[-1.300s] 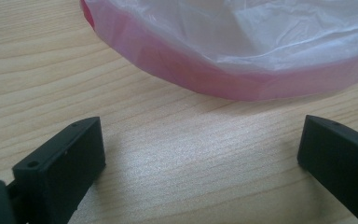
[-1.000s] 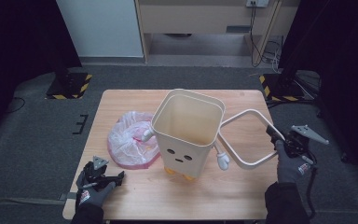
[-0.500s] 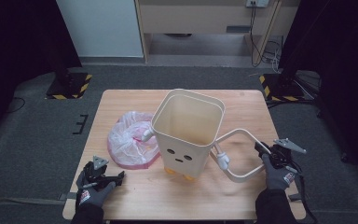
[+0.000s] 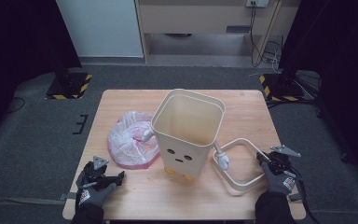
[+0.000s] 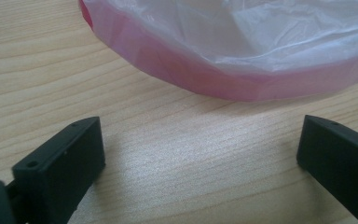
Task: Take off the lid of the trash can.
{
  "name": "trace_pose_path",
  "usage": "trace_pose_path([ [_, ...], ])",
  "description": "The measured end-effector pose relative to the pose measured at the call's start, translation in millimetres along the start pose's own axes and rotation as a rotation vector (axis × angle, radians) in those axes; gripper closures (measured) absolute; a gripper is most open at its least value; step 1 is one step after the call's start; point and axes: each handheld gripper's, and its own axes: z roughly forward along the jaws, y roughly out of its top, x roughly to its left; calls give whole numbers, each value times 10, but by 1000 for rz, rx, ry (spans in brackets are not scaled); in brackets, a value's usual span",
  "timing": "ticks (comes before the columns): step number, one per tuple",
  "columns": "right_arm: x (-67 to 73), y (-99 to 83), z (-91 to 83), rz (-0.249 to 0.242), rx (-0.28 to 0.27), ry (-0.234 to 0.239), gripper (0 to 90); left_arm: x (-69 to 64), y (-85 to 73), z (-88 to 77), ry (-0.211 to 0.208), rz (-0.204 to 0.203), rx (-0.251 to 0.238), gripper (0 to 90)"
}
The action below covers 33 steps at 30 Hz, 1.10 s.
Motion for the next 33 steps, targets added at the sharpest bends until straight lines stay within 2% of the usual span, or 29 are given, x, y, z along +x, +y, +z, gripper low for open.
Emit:
trace_pose_path([
  [1,5,-6,-6,12,6,2,739,5,0,-4,-2,2,-4,35],
  [6,-3,-65,7,-7,34,-12,715,28,6,-54,-12,2,-8,163],
  [8,-8,-71,-2,-1,31,-13,703,27,8,-70,-19,1,-18,173],
  [9,-15,-80,-6,-18,29,-15,693,25,10,-79,-21,2,-21,181],
  [12,-11,-98,-23,-34,30,-30,613,17,27,-146,-24,4,-54,197],
  [19,-17,-145,-42,-61,22,-48,436,34,127,-356,-25,-12,-202,207],
  [22,-15,-156,-51,-55,29,-51,372,14,204,-441,-44,-25,-272,206],
  [25,-14,-157,-55,-43,35,-53,332,-37,304,-513,-55,-17,-319,202],
  [27,-13,-158,-54,-49,37,-51,319,-86,370,-542,-68,-5,-333,200],
  [29,-12,-158,-50,-49,37,-46,303,-138,446,-542,-81,23,-331,201],
  [33,-8,-158,-49,-56,43,-38,280,-206,583,-478,-93,47,-327,201],
])
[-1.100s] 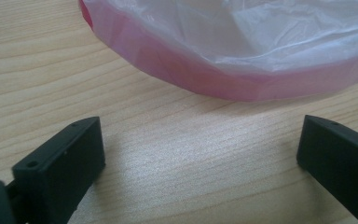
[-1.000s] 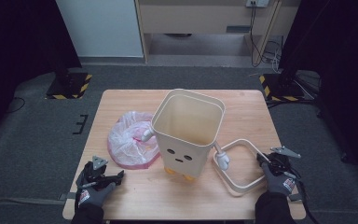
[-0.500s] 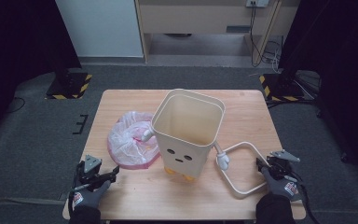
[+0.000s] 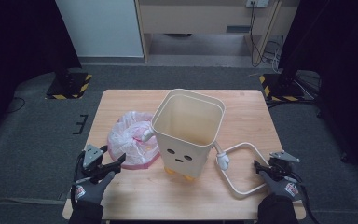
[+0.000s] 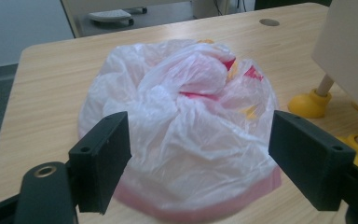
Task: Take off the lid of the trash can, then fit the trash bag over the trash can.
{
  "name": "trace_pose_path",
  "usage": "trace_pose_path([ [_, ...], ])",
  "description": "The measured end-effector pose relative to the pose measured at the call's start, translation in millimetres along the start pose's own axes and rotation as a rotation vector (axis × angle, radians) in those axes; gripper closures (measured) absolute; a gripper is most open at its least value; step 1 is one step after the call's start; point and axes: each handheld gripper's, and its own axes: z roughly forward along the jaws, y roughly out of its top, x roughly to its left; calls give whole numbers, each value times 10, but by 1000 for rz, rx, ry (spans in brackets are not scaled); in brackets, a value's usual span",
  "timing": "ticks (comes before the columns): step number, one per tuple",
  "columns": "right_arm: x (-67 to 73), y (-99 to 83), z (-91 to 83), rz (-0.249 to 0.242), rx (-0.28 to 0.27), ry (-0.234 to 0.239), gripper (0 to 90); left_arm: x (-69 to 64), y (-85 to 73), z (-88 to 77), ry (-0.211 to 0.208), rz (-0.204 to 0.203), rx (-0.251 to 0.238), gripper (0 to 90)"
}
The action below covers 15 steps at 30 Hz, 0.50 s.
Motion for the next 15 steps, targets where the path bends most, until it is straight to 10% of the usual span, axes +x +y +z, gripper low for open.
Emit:
trace_pose_path([
  [15,11,7,16,-8,12,13,198,29,346,439,5,11,24,210],
])
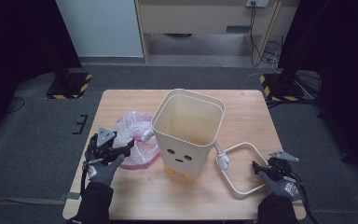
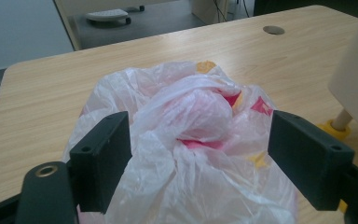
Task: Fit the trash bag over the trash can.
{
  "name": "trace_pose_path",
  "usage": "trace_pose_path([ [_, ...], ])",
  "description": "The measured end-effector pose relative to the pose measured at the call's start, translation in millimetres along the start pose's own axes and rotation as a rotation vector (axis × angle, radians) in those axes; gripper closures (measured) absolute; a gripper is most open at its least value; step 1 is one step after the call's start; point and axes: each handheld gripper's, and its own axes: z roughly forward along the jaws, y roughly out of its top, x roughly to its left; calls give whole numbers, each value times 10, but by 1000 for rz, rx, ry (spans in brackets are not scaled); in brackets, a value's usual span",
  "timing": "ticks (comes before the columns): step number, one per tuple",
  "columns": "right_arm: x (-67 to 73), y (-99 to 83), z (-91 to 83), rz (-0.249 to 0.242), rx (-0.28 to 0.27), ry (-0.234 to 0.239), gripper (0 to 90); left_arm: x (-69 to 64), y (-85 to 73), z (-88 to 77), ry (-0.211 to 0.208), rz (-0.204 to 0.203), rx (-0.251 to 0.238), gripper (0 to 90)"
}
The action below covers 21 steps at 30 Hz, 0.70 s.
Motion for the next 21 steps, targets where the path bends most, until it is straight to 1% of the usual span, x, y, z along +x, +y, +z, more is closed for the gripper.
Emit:
trace_pose_path([
  [2,-1,0,1,-2,0,-1,197,6,25,46,0,-7,-2,214],
  [5,2,2,-1,-2,4,3,188,10,60,121,4,2,3,219],
  [6,-7,-1,1,-16,6,2,185,9,68,152,1,0,5,219],
  [7,-5,0,0,-18,8,3,183,7,73,179,-2,3,6,220],
  [9,2,2,3,-10,5,2,178,3,73,230,-2,10,17,226],
  [12,2,3,5,-14,6,2,172,9,72,326,-2,16,41,231],
  [14,7,4,8,-12,6,4,169,8,67,375,-5,13,45,242],
  [15,8,5,8,-12,6,5,168,8,62,395,-6,18,50,243],
  [18,14,8,8,-12,10,9,161,-6,30,481,-5,32,82,250],
  [21,15,7,10,-15,10,11,159,-9,-8,552,5,50,115,263],
])
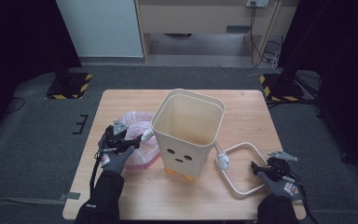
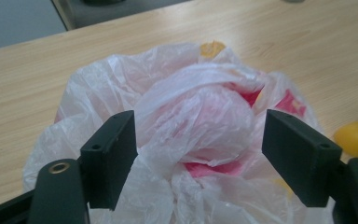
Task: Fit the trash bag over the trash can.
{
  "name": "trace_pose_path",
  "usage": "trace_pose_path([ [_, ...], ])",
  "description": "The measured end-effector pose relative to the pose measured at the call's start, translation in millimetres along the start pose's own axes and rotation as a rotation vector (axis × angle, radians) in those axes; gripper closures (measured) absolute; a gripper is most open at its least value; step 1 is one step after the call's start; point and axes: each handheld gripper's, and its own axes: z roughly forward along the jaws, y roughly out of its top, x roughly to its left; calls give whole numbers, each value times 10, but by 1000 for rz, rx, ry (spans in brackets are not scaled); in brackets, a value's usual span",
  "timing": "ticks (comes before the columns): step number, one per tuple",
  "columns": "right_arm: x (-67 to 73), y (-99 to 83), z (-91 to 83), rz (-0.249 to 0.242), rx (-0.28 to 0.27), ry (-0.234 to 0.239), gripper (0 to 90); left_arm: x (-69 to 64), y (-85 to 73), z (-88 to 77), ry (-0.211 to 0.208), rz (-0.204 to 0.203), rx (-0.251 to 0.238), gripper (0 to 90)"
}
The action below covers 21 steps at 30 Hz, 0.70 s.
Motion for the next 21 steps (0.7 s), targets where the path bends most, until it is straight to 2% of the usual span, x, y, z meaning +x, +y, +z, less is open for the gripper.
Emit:
trace_pose_path([
  [4,5,2,7,-4,-1,5,152,-26,-47,117,9,27,46,287],
  [7,10,5,5,-4,3,6,151,-36,-91,187,21,24,89,312],
  [12,9,5,8,-13,1,12,148,-60,-167,244,41,36,121,387],
  [16,10,7,9,-17,1,13,147,-70,-225,271,61,40,139,518],
  [21,10,7,9,-19,1,15,147,-101,-254,238,89,47,131,697],
])
